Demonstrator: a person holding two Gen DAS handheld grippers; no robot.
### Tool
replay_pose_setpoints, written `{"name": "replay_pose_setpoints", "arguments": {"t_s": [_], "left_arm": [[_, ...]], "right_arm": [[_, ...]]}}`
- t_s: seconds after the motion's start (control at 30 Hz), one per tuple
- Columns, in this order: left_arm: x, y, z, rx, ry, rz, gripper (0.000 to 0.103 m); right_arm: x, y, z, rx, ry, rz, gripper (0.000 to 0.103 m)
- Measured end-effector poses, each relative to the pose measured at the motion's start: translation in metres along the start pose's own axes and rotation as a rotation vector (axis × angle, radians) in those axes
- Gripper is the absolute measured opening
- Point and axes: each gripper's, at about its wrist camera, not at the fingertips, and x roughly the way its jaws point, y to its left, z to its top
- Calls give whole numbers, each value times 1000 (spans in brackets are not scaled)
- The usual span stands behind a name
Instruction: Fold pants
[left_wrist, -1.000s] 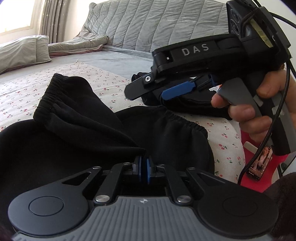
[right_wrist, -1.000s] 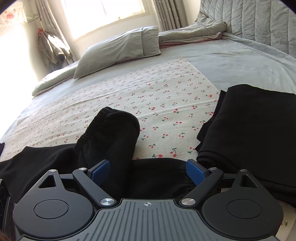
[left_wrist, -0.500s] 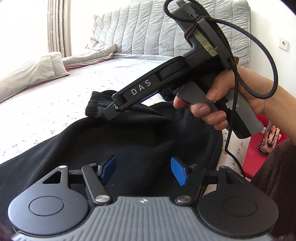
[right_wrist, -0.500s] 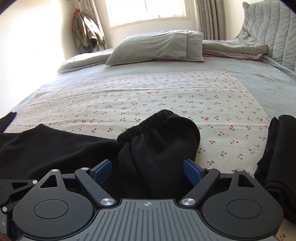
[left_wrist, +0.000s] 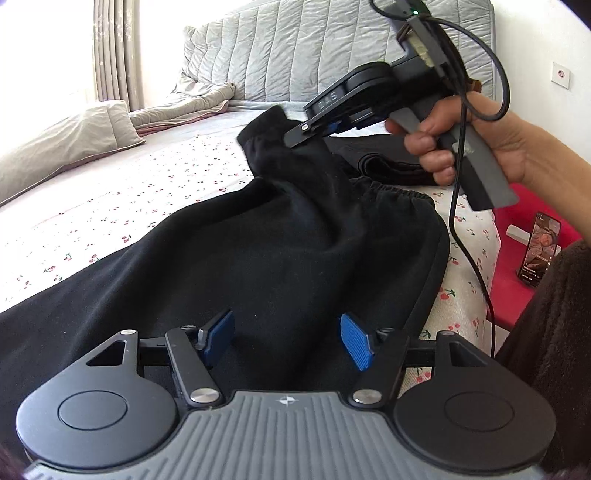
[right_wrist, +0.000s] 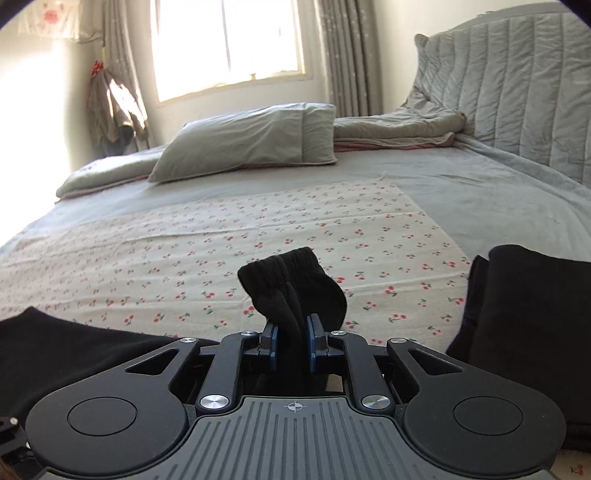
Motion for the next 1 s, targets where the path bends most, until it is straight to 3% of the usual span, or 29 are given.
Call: {"name": "replay_pose_setpoints", "arguments": {"t_s": [0.13, 0.2, 0.33, 0.43, 0.57, 0.63, 0.8, 0.9, 1.0], "left_arm": [[-4, -8, -6, 22, 19, 7, 60], [-4, -10, -7, 29, 17, 16, 58], [-5, -15, -6, 52, 13, 41, 51], [-2, -18, -8, 56, 9, 91, 34], [-2, -15, -5, 26, -30, 173, 7], [-9, -10, -1, 10, -77, 220, 5], [-47, 9, 14, -38, -226, 294, 4], [-71, 10, 16, -21, -280, 265, 4], [-77, 0, 10, 7, -262, 202, 4]], "right_arm": [[-11, -53, -13, 179, 54, -2, 14], [-9, -77, -22, 276, 89, 8, 21], [0, -106, -31, 441, 123, 112, 28], [11, -109, -32, 498, 125, 143, 31], [20, -96, -24, 453, 89, 95, 27], [17, -86, -16, 408, 46, 80, 14], [-18, -69, 11, 393, -81, 157, 10], [-47, -61, 16, 339, -132, 189, 10], [-64, -60, 7, 296, -95, 148, 10]]}}
